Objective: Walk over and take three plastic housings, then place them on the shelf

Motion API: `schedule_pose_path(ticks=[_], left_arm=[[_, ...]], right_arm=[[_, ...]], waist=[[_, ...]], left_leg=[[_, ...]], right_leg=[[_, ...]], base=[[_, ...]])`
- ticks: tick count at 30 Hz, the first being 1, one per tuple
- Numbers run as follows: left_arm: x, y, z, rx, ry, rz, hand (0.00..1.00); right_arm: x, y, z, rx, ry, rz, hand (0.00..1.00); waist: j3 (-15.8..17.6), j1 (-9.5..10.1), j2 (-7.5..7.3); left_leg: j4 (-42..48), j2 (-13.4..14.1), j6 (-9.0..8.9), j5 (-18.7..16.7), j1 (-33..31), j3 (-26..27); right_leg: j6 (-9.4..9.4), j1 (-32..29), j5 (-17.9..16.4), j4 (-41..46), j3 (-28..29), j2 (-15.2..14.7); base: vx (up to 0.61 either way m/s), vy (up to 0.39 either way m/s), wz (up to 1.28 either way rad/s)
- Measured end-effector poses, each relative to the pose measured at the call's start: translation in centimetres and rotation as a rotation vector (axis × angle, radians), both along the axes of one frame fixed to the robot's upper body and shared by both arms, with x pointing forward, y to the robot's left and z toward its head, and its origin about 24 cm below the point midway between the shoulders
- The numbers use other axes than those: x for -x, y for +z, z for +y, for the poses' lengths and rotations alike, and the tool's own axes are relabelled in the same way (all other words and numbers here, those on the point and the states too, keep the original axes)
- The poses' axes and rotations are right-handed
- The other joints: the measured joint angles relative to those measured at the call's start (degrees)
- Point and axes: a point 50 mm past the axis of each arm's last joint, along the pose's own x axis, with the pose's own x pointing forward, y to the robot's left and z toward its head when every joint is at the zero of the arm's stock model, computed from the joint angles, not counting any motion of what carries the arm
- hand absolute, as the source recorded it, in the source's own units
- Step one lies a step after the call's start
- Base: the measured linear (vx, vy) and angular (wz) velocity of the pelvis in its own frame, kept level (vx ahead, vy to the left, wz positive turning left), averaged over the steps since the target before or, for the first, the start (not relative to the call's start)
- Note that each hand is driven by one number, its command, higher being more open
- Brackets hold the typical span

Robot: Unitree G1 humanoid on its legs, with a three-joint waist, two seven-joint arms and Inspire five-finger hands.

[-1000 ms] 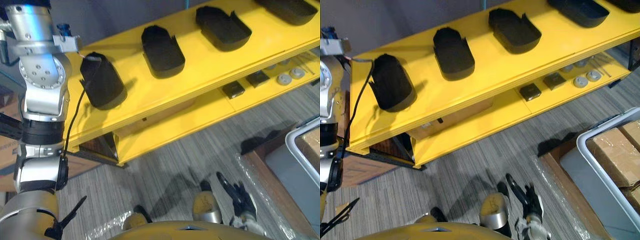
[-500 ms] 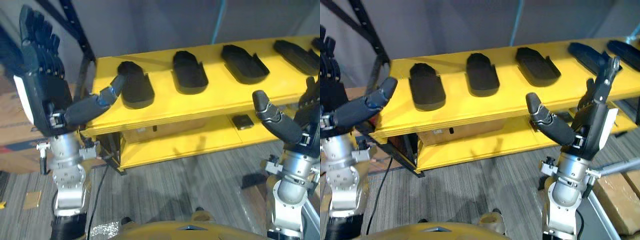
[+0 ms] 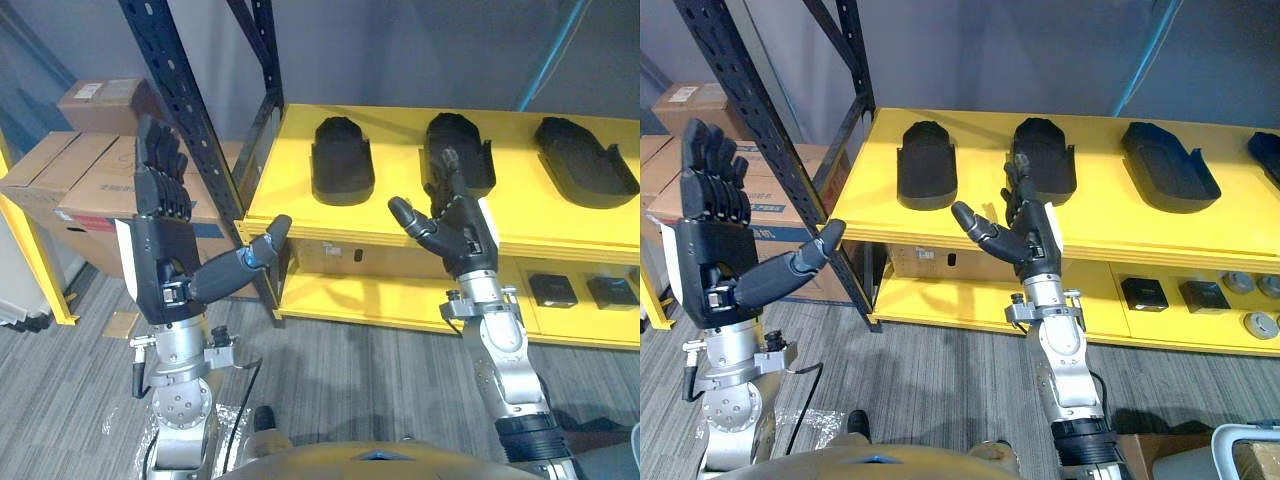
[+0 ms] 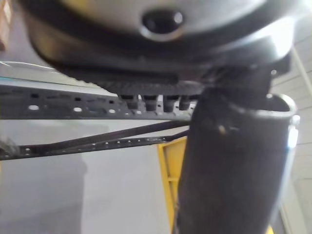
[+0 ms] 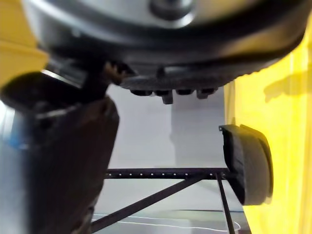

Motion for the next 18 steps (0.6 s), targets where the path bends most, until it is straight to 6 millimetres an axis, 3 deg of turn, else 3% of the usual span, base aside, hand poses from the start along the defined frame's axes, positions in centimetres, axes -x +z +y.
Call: schedule_pose_path(ticks=[12,18], left_arm=[[-0.3,-0.7,0.2,0.014,0.017,0.059,1.0],[-0.6,-1.9,0.4,0.019,0.016,0.125,1.0]], right_arm=[[-3.5,-3.8,0.0,0.007,-0.079,0.216,1.0],[-4.6,-4.3,0.5,0.002,-0.061,0.263,1.0]], waist=[[0.2,3.04,-0.39],[0.4,3.23,-0.56]], left_leg=[[-0.2,0.0,0.16,1.7,-1.1,-3.2],[-0.2,0.0,0.29,1.9,-1.6,-3.7]], right_leg=[[-0.43,1.1,0.0,0.3,-2.9,0.4],[-0.83,1.1,-0.3,0.4,-3.5,0.4]], base=[[-0.02,-0.012,0.13],[-0.04,-0.006,0.06]])
